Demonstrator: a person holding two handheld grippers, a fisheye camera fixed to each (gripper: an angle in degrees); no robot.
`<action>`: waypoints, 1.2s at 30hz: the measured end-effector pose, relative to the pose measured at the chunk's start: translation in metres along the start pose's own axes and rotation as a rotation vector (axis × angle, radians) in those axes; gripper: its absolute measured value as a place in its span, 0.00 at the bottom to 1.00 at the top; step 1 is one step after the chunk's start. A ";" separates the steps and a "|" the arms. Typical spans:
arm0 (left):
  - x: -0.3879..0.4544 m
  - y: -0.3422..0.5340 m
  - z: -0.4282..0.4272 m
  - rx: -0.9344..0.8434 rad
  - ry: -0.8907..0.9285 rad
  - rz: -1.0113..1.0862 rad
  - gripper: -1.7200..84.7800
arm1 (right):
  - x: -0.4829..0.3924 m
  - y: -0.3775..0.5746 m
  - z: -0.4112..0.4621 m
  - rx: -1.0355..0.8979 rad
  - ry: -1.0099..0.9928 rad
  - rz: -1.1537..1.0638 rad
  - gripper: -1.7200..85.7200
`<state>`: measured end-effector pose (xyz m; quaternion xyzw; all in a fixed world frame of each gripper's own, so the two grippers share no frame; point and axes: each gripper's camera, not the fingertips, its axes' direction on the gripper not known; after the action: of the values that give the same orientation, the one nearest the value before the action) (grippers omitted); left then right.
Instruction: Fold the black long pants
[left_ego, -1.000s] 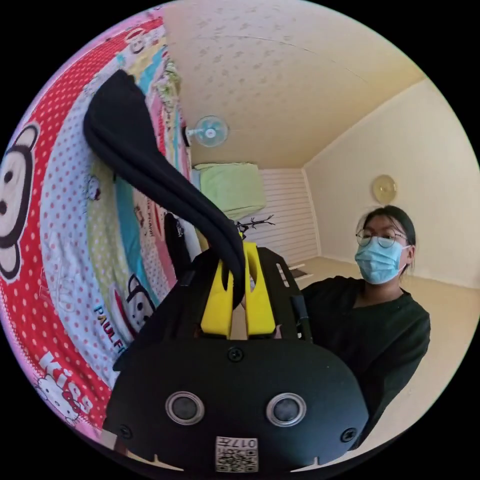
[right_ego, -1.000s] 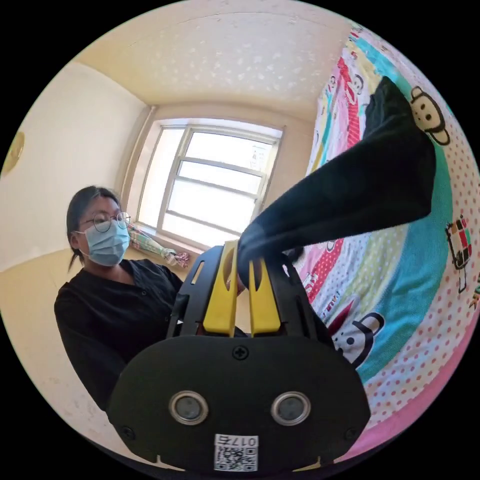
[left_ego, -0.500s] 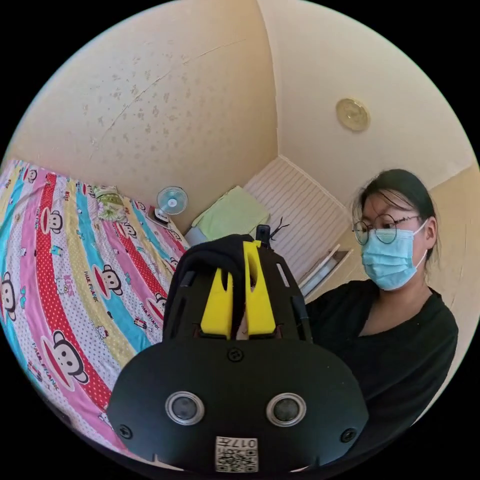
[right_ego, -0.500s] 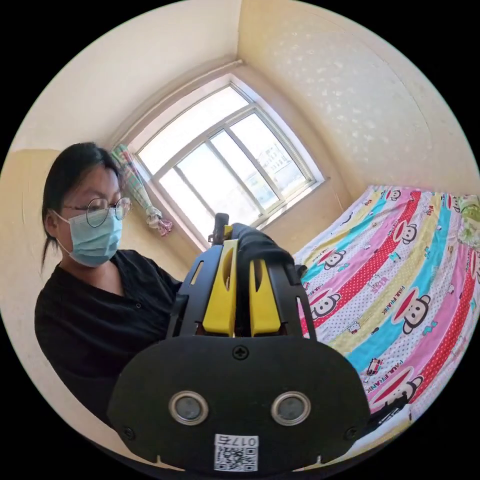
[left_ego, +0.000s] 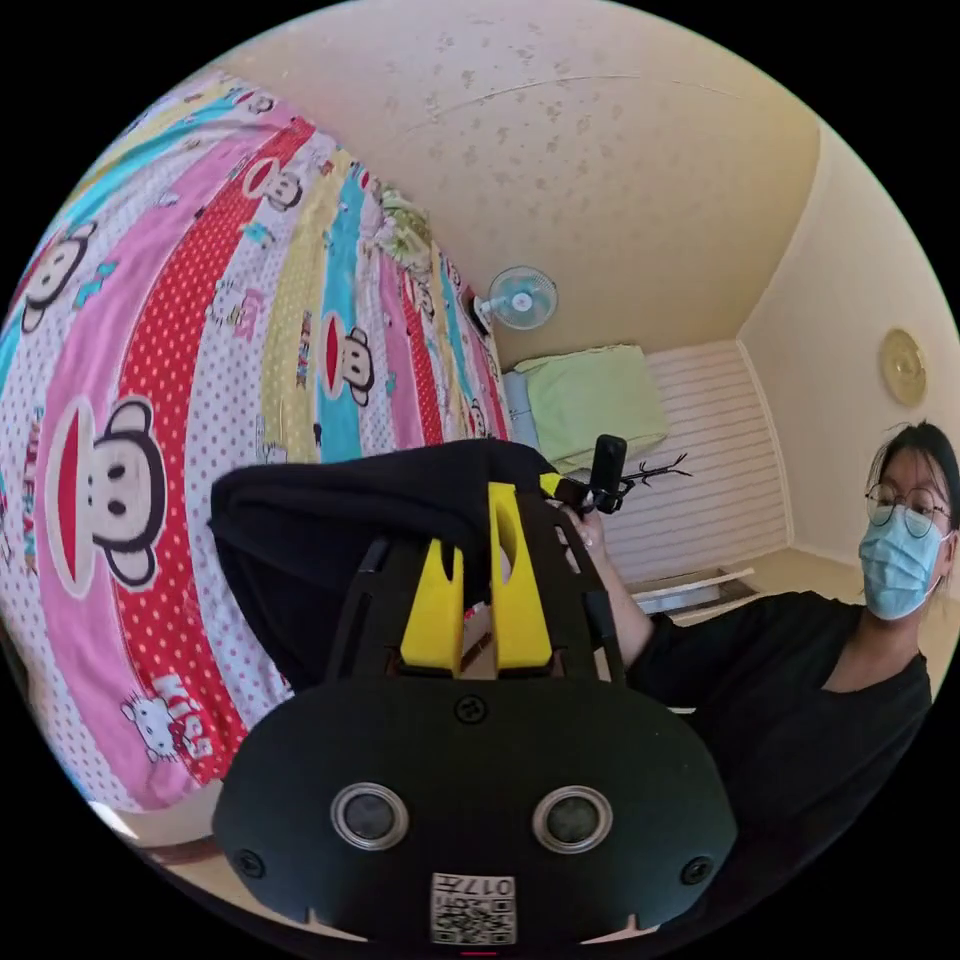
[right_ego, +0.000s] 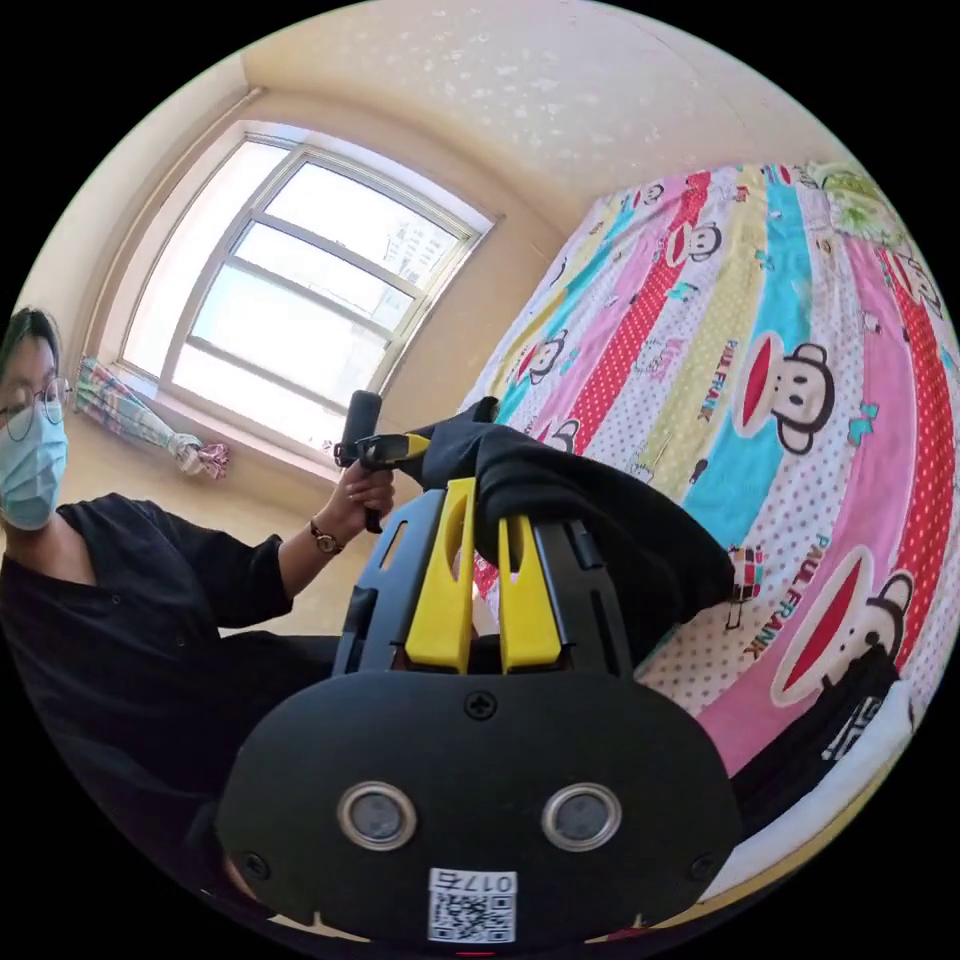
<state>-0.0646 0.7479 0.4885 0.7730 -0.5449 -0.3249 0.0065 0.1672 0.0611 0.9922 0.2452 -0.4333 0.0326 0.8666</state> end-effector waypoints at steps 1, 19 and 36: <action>-0.013 0.015 0.009 -0.024 0.012 -0.037 0.06 | 0.014 0.017 0.009 -0.011 -0.036 0.043 0.03; -0.158 0.075 0.042 -0.154 -0.197 -0.396 0.28 | 0.199 0.110 0.124 -0.069 -0.048 0.604 0.25; -0.075 0.141 -0.054 -0.211 -0.145 -0.318 0.09 | 0.069 0.075 0.209 -0.148 -0.287 0.533 0.10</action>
<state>-0.1702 0.7351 0.6193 0.8188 -0.3779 -0.4320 -0.0031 0.0366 0.0216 1.1800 0.0612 -0.6013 0.1921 0.7731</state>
